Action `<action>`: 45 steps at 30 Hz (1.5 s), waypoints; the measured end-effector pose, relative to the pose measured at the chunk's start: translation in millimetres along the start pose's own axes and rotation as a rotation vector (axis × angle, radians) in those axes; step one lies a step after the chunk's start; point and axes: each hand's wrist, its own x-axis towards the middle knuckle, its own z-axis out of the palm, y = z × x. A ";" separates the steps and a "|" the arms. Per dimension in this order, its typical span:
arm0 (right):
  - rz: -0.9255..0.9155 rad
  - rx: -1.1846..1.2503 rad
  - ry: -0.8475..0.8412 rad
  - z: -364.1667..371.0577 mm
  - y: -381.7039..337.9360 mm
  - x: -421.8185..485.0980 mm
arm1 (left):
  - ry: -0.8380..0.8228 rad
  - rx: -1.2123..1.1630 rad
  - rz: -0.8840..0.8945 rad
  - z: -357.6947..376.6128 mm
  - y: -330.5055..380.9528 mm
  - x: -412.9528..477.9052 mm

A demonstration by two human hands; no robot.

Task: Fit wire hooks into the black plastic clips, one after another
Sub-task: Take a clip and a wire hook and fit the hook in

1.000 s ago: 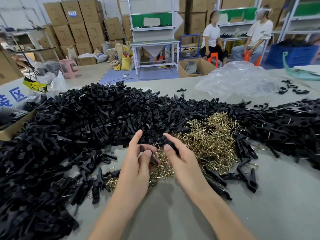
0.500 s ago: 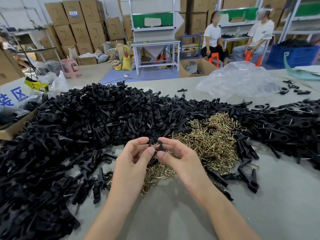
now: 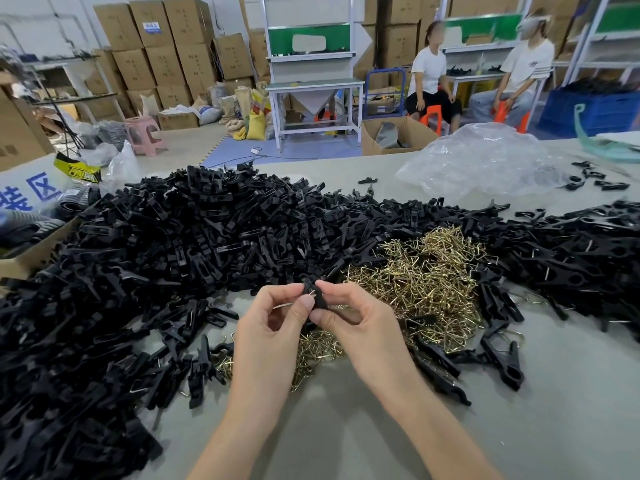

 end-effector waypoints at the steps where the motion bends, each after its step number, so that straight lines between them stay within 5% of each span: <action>1: -0.002 -0.007 -0.003 0.4 0.2 0.3 | 0.006 -0.003 -0.006 -0.3 0.2 0.3; 13: 0.083 0.059 -0.043 -13.0 3.7 10.9 | 0.023 -0.040 -0.073 -0.2 -0.5 4.8; 39: 0.026 0.076 -0.053 -12.1 3.7 10.6 | -0.101 0.084 0.098 0.2 3.3 -5.0; 45: 0.039 0.109 -0.021 -16.6 3.4 12.3 | -0.145 0.331 0.196 -2.1 2.2 -7.2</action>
